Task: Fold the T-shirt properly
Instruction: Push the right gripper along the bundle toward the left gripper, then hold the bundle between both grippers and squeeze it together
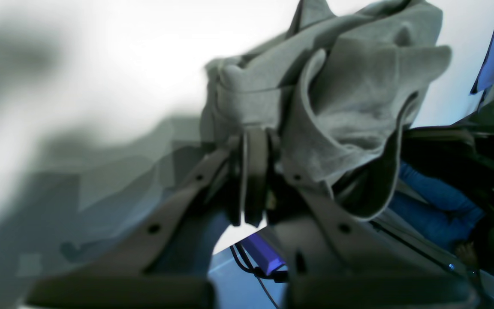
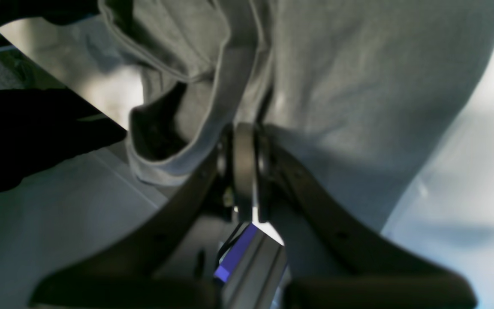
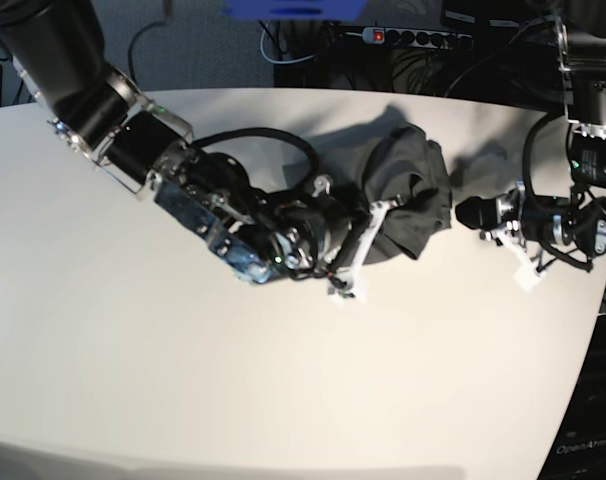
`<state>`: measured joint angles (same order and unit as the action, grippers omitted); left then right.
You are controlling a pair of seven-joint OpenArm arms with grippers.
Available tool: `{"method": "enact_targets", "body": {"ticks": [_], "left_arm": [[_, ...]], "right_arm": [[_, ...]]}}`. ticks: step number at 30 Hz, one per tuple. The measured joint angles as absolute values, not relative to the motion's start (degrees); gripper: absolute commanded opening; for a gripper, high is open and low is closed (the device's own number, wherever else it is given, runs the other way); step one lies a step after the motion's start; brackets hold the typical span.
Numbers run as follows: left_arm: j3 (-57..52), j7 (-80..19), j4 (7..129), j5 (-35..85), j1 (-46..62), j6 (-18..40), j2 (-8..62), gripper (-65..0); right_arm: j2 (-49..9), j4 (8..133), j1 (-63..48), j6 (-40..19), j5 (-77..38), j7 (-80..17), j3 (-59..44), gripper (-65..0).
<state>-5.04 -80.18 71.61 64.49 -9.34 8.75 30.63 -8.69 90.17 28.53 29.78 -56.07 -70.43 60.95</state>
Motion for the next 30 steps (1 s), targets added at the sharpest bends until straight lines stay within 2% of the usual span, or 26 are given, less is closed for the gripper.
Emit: {"method": "enact_targets", "body": {"ticks": [16,21,24,30], "left_arm": [[-5.1,-80.1,71.6,64.5,-9.5,8.8,30.7,-63.0],[-5.1,-80.2,71.7,64.4,-9.6,8.8,30.8,-63.0],[-5.1,-80.2,71.7,64.5,-9.7,8.8,30.8,-63.0],[-5.1,-80.2,71.7,64.5,-9.7,8.8,30.8,-63.0]], "right_arm": [[-6.5,87.6,28.7,29.4,-56.1,-64.3,67.2,-64.9],[-6.5,87.4,28.7,24.5,-56.1,-61.8,67.2,-64.9],[-3.7,87.4,29.3,19.7,-55.8,-61.4,68.9,-64.9],[6.4,88.6,30.2,19.2,-56.3,-61.3,71.4,-64.9]]}}
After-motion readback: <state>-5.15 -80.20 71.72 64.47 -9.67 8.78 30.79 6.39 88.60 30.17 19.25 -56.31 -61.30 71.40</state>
